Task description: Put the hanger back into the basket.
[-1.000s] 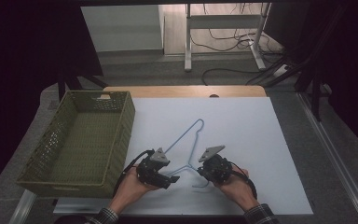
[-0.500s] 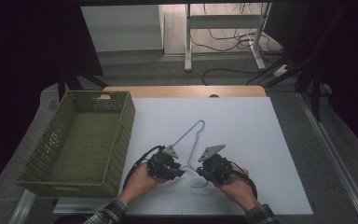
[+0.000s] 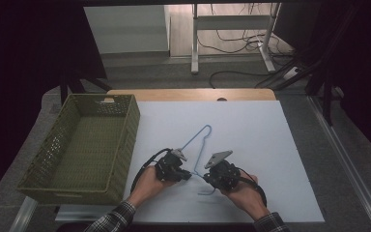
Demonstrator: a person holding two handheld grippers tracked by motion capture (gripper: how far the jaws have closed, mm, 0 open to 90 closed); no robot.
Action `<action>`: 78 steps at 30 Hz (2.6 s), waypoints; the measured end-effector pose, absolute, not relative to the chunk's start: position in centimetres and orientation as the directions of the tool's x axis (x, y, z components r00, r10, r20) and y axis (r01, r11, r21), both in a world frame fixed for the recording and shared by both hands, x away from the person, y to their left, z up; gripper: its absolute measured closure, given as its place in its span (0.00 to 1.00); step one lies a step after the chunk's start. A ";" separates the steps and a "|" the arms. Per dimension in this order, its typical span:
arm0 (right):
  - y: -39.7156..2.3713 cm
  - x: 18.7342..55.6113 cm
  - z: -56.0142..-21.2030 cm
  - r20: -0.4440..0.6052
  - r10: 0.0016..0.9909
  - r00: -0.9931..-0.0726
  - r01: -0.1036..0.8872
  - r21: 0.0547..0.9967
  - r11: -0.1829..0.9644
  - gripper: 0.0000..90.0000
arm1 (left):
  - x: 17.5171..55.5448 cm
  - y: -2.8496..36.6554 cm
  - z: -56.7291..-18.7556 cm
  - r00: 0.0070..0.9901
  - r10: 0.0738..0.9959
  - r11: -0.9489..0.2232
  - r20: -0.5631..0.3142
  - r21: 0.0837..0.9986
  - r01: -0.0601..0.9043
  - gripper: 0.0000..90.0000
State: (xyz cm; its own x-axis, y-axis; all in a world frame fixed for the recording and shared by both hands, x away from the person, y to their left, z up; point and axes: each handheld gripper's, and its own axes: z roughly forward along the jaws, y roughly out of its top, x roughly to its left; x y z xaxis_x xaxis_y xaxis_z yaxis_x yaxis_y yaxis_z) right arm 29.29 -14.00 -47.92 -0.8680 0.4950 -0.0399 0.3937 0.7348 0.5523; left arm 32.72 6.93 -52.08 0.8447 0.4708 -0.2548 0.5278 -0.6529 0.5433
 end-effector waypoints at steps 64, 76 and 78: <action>-14.0 28.1 -41.7 0.010 0.563 -0.827 0.284 0.870 0.402 0.94 | 30.3 9.5 -44.8 0.843 0.431 -0.423 -0.323 0.753 0.504 0.83; -13.5 28.6 -41.0 -0.006 0.626 -0.780 0.341 0.834 0.434 0.95 | 28.5 8.6 -43.4 0.856 0.502 -0.553 -0.122 0.716 0.426 0.58; -13.4 28.7 -41.0 0.000 0.632 -0.775 0.354 0.828 0.434 0.95 | 28.3 7.8 -43.6 0.854 0.517 -0.600 -0.054 0.689 0.407 0.61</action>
State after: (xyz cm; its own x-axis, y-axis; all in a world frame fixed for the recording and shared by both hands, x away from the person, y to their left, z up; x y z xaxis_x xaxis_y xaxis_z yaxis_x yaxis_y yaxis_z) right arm 28.72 -13.38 -41.02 -0.7750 0.6320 0.0000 0.3542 0.4343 0.8282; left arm 28.28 7.76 -43.59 0.8545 0.5166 -0.0545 0.4068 -0.6002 0.6887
